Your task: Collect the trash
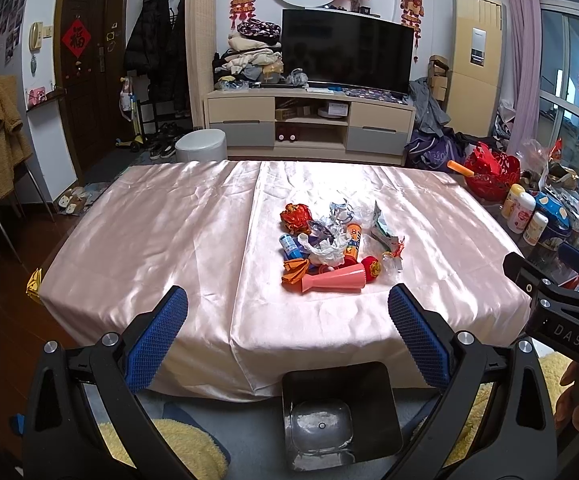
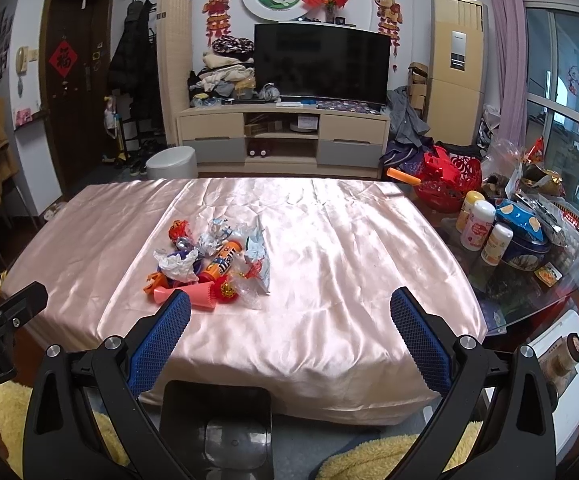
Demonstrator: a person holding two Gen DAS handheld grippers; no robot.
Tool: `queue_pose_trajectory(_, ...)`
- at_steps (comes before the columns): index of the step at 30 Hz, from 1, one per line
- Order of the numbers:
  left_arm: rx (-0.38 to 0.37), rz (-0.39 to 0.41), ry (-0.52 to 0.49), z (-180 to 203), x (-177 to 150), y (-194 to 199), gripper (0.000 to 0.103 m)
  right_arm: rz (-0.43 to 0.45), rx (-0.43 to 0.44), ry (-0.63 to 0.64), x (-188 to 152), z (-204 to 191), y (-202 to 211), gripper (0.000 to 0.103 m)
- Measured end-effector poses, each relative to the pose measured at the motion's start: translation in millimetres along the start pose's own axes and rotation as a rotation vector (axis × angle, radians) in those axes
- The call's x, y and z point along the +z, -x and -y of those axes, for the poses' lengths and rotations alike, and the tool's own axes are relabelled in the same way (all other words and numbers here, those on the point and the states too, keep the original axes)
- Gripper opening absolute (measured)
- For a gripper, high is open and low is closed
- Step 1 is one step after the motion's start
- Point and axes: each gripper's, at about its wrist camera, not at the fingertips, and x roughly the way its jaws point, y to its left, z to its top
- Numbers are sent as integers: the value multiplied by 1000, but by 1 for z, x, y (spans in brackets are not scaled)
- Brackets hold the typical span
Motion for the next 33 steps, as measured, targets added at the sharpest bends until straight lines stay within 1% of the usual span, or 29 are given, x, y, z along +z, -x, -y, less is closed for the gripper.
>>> queue_pose_trajectory(21,-3,2,2,-1,-1,0,95,1,-1,-1,0,1,0,100)
queue_pose_trajectory(25,-3,-2,0,-5,5,6,95,2,-1,-2,0,1,0,100)
queue_pose_trajectory(30,4,-10,5,-6,0,-3,95,15,-3,-6,-1,4,0,100)
queue_pose_trajectory(32,-2,-17,17,-6,-2,-5,95,27,37,-19,-2,8,-2,100)
queue_pose_trajectory(33,9,-20,4,-5,-3,-8,95,33,62,-23,-1,9,-2,100)
